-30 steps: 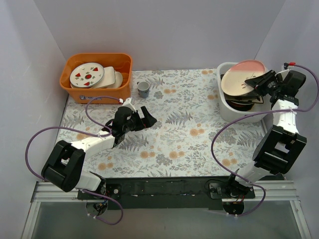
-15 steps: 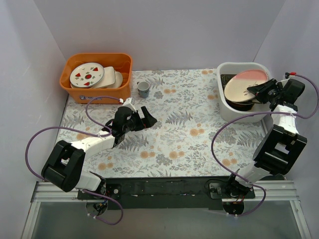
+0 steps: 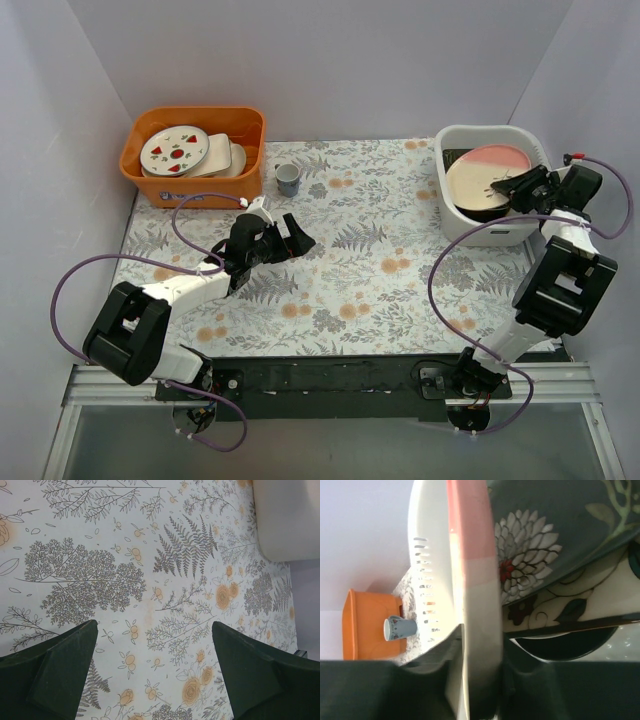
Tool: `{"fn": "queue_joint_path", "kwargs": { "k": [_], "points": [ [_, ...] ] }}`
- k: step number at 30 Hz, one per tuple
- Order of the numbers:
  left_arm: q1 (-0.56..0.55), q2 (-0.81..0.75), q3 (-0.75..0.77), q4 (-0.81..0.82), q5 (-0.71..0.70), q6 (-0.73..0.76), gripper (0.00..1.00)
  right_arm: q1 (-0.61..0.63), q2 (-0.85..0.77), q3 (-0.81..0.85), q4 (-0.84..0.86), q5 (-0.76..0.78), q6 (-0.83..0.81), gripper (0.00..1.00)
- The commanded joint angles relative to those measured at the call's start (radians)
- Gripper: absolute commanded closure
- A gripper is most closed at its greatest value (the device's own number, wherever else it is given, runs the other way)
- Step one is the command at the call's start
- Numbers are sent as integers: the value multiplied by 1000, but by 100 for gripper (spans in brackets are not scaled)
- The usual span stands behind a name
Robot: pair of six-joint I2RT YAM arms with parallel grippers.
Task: Place the plates into the plastic bin on the countertop
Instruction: Place the plate in the plastic bin.
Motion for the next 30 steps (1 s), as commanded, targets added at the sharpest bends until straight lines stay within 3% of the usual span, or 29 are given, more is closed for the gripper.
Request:
{"fn": "queue_joint_path", "kwargs": {
  "k": [1,8,13,30],
  "points": [
    [2,-3,21,2,6,15,2,-6,40,-15,22,8,-42,60],
    [2,-14,16,4,6,15,2,-6,83,-34,17,-4,-44,51],
    [2,-17,5,7,9,21,2,-6,60,-63,-1,43,-72,28],
    [1,-7,18,13,17,29,2,-3,-41,-224,32,-10,-44,6]
  ]
}}
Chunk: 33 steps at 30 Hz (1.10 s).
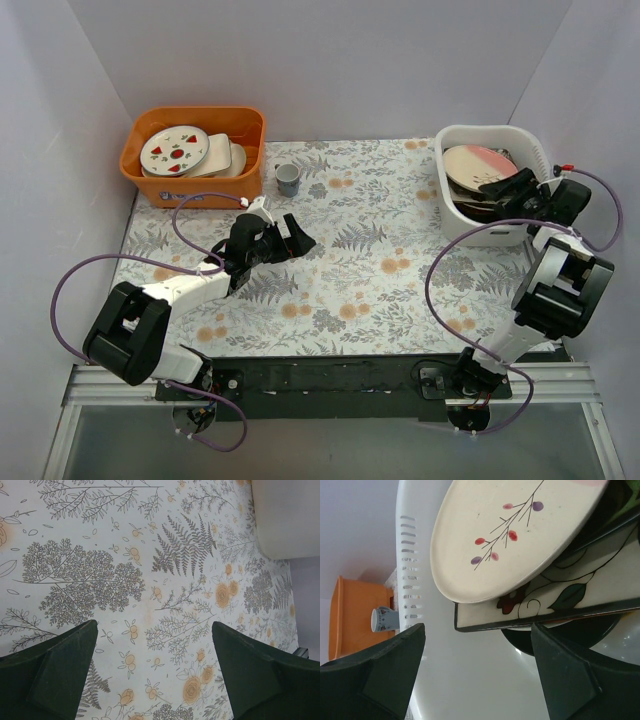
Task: Place the plates into the plastic bin on the countertop
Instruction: Place the plate in the plastic bin, then reset both arms
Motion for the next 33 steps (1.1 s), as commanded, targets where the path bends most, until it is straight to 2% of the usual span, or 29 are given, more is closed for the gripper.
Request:
{"fn": "queue_joint_path", "kwargs": {
  "k": [1,12,25,30,33],
  "points": [
    [1,-9,19,8,6,21,2,-2,-65,-96,-110,17,0,6],
    [2,19,47,10,38,27,2,37,-251,-203,-99,46,5,2],
    [2,-3,88,-44,20,50,2,59,-385,-192,-100,47,-1,2],
    [1,0,96,-41,24,59,2,122,-445,-166,-114,44,-12,2],
    [4,2,102,-35,34,66,2,210,-452,-108,-162,84,-58,2]
  ]
}}
